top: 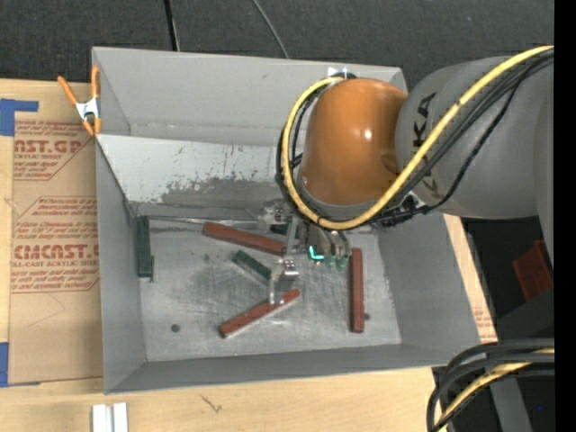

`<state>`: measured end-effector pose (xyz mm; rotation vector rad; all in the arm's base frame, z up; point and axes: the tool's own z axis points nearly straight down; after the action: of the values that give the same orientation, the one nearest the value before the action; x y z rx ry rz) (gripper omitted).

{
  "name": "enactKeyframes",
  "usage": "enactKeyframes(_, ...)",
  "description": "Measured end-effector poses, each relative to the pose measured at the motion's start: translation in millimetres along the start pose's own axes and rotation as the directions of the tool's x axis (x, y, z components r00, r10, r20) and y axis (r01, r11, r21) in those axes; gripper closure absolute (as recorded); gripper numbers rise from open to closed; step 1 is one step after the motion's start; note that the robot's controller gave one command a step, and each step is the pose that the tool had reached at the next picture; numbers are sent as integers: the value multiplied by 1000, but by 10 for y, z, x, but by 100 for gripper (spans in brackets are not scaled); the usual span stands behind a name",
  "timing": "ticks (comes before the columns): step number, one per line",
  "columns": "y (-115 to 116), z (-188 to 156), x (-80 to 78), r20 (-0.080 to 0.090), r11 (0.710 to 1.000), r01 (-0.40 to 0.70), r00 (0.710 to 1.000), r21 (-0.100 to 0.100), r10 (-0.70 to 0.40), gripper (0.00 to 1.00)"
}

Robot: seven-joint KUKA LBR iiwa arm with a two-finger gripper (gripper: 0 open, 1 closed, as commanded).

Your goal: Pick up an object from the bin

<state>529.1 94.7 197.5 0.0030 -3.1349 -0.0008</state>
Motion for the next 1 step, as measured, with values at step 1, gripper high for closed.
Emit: enactKeyframes(1, -6, -38, -18, 8, 1000, -2, 1000, -1, 2, 0)
